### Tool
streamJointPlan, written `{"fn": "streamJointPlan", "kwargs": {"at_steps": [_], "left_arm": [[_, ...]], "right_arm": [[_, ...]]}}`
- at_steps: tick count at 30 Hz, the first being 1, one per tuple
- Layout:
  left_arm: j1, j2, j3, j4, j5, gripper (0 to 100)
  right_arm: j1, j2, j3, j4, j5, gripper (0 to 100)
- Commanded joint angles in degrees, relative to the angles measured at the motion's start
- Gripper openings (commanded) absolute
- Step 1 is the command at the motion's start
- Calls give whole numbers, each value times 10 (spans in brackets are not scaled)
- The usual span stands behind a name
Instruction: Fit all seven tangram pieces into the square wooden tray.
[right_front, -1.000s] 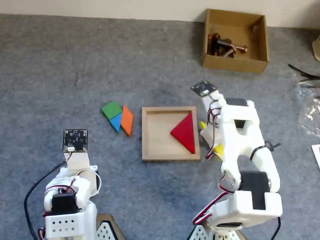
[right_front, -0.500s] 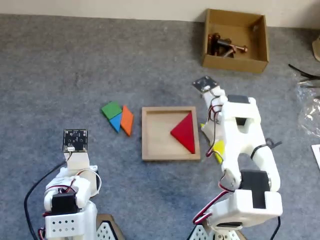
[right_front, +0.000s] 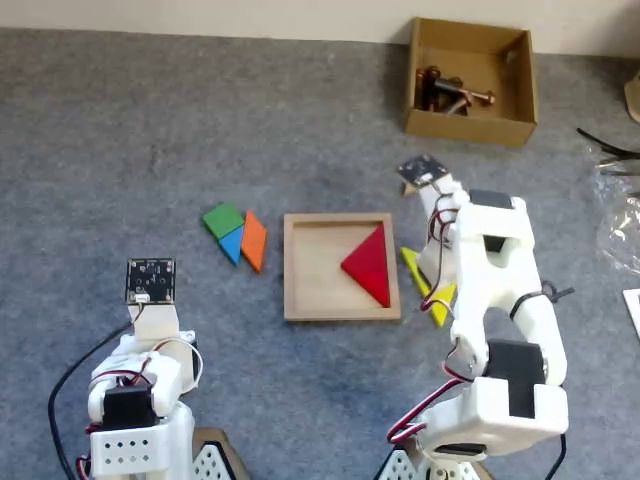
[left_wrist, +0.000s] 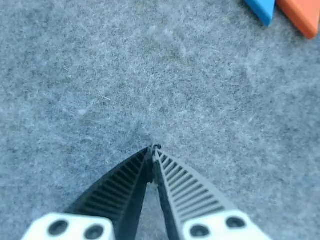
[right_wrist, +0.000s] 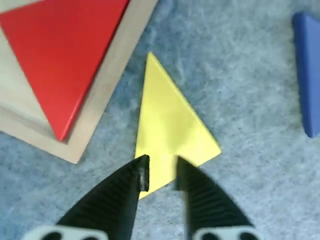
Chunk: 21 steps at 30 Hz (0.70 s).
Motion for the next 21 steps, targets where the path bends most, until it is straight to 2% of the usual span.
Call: {"fn": "streamJointPlan", "kwargs": {"at_steps": [1, 6, 10, 13, 17, 21], "left_arm": [[-5, 4, 12, 4, 1, 5], [-5, 4, 12, 4, 1, 5], [-5, 4, 12, 4, 1, 5], [-5, 4, 12, 4, 1, 5], [-5, 4, 12, 4, 1, 5], [-5, 4, 12, 4, 1, 5]], "right_arm": [[3, -13, -32, 9, 7, 202], [-5, -15, -34, 35, 13, 272], [-38, -13, -33, 78, 78, 292], [-51, -12, -31, 93, 96, 292], [-58, -11, -28, 46, 92, 297], [-51, -15, 4, 6, 95, 368]]}}
